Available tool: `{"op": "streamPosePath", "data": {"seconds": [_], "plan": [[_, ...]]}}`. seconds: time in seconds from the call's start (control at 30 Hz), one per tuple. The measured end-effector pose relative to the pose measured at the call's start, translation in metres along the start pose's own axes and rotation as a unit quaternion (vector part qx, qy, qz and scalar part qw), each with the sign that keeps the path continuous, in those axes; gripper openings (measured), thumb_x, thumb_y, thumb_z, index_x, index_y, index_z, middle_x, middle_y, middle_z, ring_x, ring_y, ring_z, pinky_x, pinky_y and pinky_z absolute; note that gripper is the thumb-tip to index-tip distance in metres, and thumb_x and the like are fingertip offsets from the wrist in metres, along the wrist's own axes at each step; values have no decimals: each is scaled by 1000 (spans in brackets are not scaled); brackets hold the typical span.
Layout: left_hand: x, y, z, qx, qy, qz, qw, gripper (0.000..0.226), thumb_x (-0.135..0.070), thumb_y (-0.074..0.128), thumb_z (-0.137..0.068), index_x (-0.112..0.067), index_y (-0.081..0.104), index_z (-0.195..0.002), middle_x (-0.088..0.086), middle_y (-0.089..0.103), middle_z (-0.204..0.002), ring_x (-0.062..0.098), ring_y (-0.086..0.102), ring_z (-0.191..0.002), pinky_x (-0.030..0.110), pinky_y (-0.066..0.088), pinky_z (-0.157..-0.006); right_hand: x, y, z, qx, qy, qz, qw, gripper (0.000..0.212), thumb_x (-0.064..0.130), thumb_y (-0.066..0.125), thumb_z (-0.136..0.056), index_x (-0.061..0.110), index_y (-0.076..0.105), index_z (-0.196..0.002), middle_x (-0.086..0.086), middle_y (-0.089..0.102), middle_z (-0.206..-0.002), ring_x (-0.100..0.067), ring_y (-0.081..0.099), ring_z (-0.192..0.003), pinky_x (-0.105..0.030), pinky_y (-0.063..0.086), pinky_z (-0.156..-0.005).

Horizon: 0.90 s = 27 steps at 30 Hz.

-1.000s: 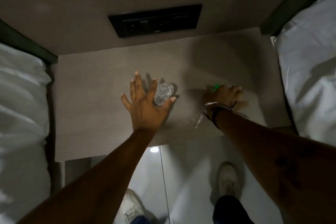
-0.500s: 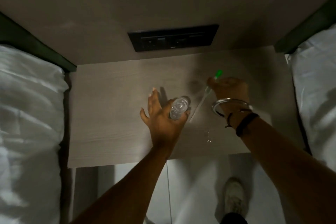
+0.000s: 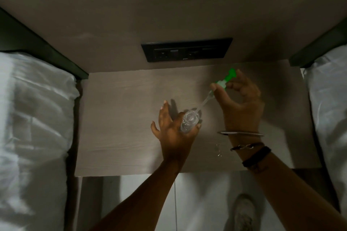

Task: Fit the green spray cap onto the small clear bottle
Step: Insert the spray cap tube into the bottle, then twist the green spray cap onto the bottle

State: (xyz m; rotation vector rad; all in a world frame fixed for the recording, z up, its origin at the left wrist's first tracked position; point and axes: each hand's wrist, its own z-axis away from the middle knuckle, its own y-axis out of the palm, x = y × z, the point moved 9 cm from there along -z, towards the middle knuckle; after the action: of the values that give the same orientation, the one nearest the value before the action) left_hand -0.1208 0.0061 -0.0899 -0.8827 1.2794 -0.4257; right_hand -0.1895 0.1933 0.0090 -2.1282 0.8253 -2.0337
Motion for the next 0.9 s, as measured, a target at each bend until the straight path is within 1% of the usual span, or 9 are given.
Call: {"op": "streamPosePath", "data": {"seconds": [0.1,0.2,0.3,0.37,0.47,0.6,0.67,0.8,0.9], "plan": [[-3,4,-1,10,5,-30,999,53,-66,63,-74,-41,49,-118,5,22,-158,20,19,-145,59,12,-113,14,4,9,29,-83,60,994,34,51,65,-74,23,66,-93,-13,54,-138,-31,45,-128,-48,35,-106],[3,4,0,5,6,-49,999,52,-69,53,-76,-40,52,-118,5,24,-158,21,21,-144,59,13,-113,5,36,33,140,-173,148,964,38,49,63,-75,16,71,-93,-15,45,-145,-36,39,-133,-59,33,-105],[-1,6,-1,10,23,-52,998,54,-69,47,-73,-37,57,-116,7,25,-157,25,21,-144,61,14,-112,-20,54,49,226,-175,214,934,43,53,57,-74,21,71,-99,-11,40,-150,-34,32,-137,-65,31,-103],[1,5,-2,10,22,-67,997,58,-70,45,-72,-33,61,-115,7,24,-157,26,20,-144,62,14,-111,-26,53,48,235,-153,236,931,46,59,54,-72,27,71,-100,-10,35,-153,-32,26,-141,-65,28,-105],[4,3,-6,-1,15,-33,999,58,-68,44,-72,-30,65,-111,8,25,-157,27,19,-145,64,13,-111,-23,59,43,258,-162,256,917,45,62,50,-72,34,69,-101,-7,25,-158,-30,15,-144,-67,20,-109],[3,0,-4,-14,9,-12,1000,59,-67,43,-71,-26,68,-107,9,26,-157,29,19,-144,65,12,-111,-22,70,44,292,-176,254,905,53,58,42,-75,36,63,-118,-3,15,-159,-34,12,-145,-69,14,-110],[3,0,-5,-10,10,-3,1000,57,-67,44,-72,-28,67,-107,8,25,-157,27,16,-145,63,9,-111,-24,70,45,286,-183,248,907,47,57,44,-77,33,68,-110,1,20,-156,-33,17,-144,-70,15,-109],[4,7,-4,15,30,-17,999,52,-66,45,-75,-33,64,-111,4,18,-159,24,9,-146,62,4,-113,-25,66,40,226,-175,314,905,43,61,66,-70,21,73,-84,-7,41,-150,-33,27,-141,-71,21,-106],[4,2,-5,-2,25,0,1000,52,-64,39,-77,-35,64,-112,7,20,-158,26,11,-146,63,6,-113,-21,71,44,237,-164,311,906,62,71,50,-67,22,70,-100,-10,31,-155,-33,23,-143,-67,18,-108]]}}
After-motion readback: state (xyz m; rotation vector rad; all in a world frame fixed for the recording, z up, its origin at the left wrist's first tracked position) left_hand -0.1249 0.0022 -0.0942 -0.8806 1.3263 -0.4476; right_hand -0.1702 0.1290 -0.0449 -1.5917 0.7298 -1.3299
